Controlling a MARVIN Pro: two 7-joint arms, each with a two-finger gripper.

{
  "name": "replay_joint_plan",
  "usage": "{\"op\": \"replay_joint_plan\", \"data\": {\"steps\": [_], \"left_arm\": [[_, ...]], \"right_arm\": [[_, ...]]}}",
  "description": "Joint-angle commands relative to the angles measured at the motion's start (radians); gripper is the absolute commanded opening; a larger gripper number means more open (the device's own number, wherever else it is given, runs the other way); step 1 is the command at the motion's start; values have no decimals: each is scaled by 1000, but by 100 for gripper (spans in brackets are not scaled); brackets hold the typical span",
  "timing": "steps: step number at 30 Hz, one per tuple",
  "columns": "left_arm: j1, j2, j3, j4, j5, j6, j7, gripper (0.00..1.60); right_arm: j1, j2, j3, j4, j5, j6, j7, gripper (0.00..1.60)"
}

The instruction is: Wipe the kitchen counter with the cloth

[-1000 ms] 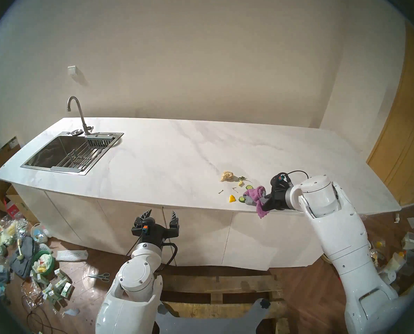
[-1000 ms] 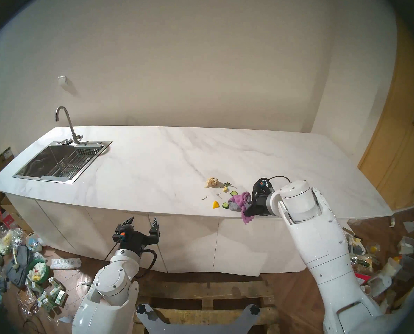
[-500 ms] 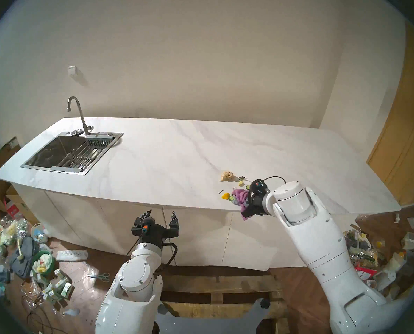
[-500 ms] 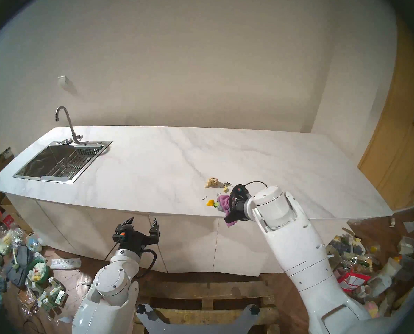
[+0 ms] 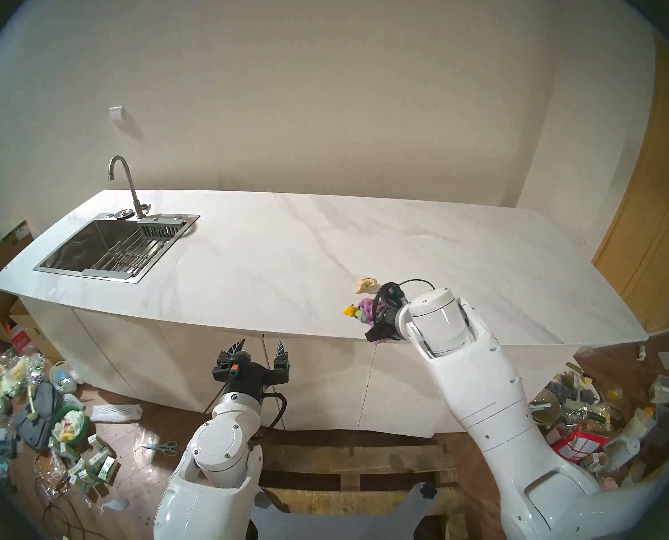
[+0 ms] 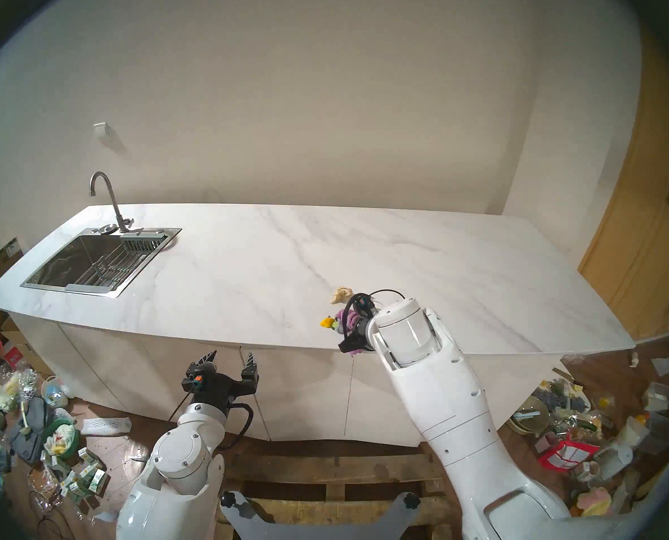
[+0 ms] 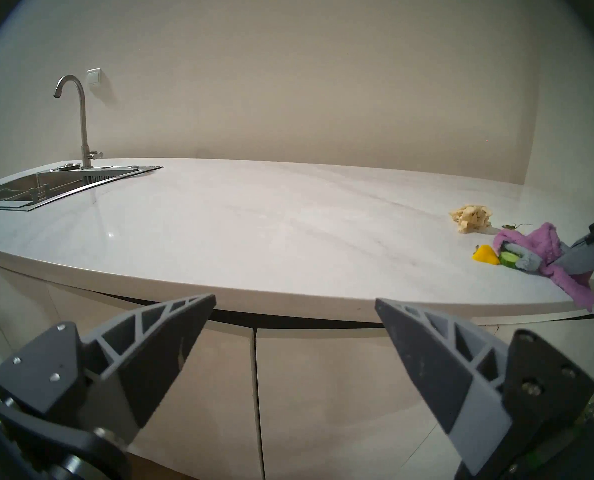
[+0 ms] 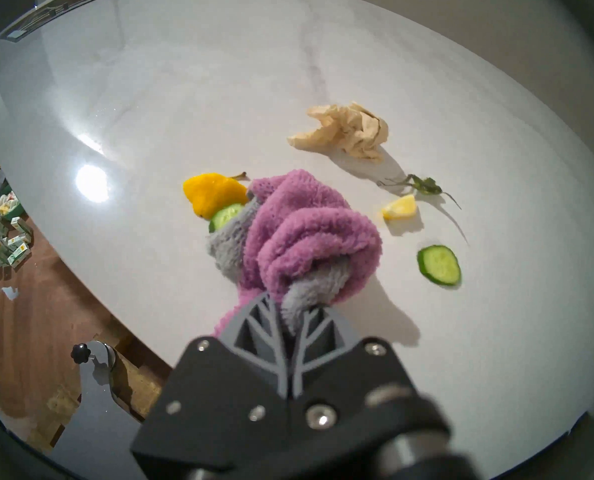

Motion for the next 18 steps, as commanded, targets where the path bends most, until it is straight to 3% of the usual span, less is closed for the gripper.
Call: {"op": "replay_joint_plan", "data": {"steps": [1,6,18], "left_arm": [[-6,0,2,-26,0,-6,-2,160],[-7,0,2,-25,0,-7,-2,160],[-8,1,2,-23,-1,-7,-1,160]], "right_arm": [[41,-111,-49,14,17,9,-50,0],[53,-166,-100,62,29,-10,-86,0],[185,-278,-168,204,41,-63,-153,0]]}}
